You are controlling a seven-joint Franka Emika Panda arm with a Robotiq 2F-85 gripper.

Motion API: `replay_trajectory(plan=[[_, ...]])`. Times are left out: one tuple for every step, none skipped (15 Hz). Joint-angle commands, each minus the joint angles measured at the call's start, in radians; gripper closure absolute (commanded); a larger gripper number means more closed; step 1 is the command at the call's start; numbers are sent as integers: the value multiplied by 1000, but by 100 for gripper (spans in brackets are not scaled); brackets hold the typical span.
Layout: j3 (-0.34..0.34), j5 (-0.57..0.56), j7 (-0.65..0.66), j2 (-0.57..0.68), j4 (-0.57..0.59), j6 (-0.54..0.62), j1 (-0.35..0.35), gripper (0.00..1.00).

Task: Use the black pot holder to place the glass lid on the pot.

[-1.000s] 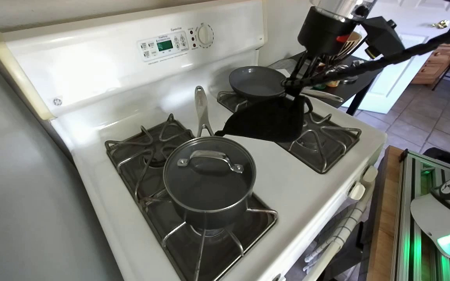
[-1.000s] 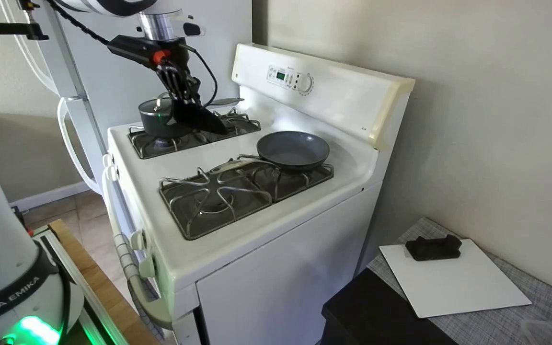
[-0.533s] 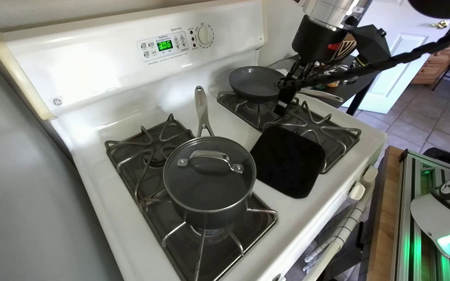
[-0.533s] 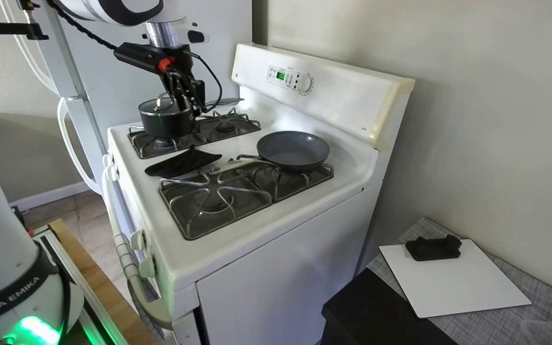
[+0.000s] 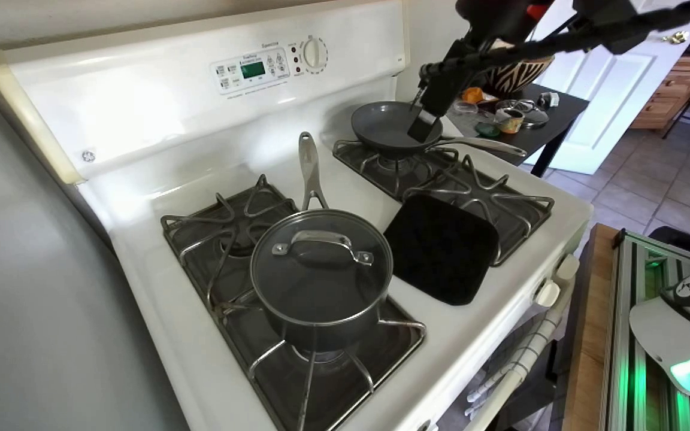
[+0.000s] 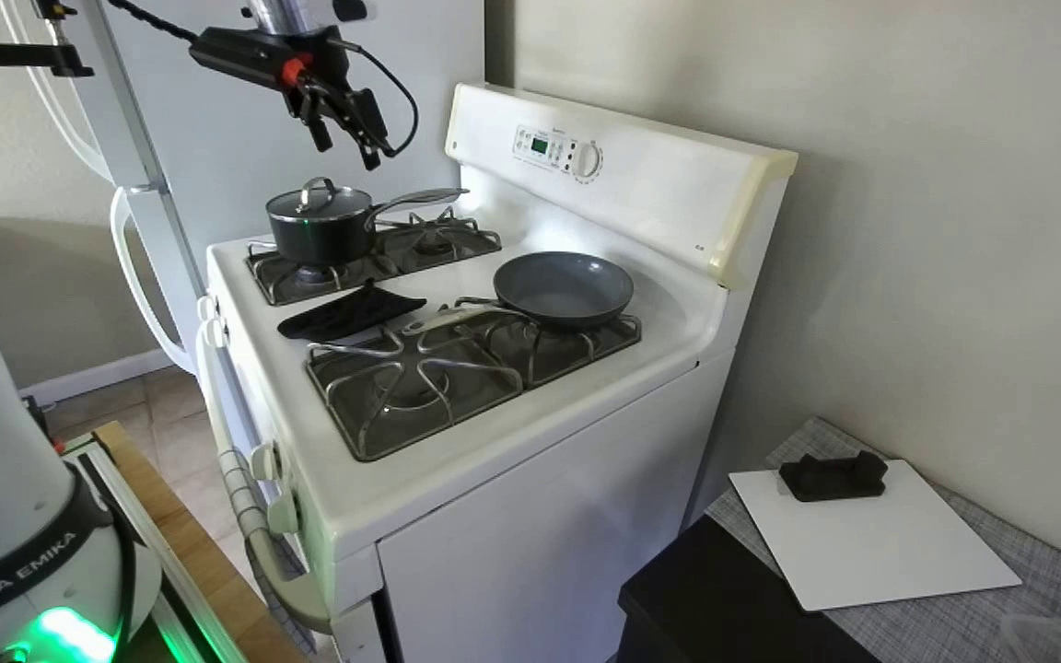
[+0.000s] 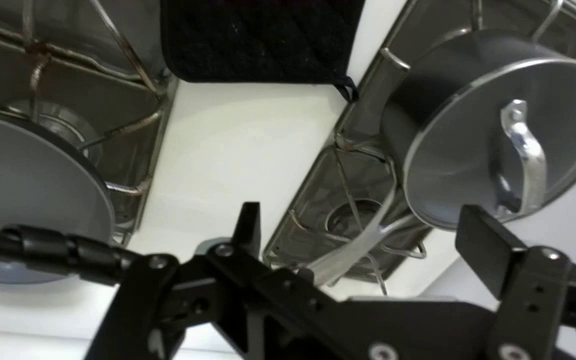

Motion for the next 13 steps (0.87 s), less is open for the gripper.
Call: replay_trajectory(plan=[[16,54,5,-41,32,-9,57,0],[20,68,2,-42,45,-11,72,0],[23,83,-4,-37,58,-13,89,0],[28,94,-4,-32,68,-13,102,0],[33,105,-6,-27,78,-17,114,0],[31,77,-1,-33,64,-4,89,0],[35,79,-2,-33,69,-4,94,0],[35,79,-1,-33,70,-4,93,0],[34,79,-1,-33,70,-4,91,0],[33,79,-2,-32,70,-4,89,0],[33,79,-2,-32,70,-4,88,0],[33,79,-2,-32,70,-4,88,0],[33,79,-2,-32,70,-4,88,0]])
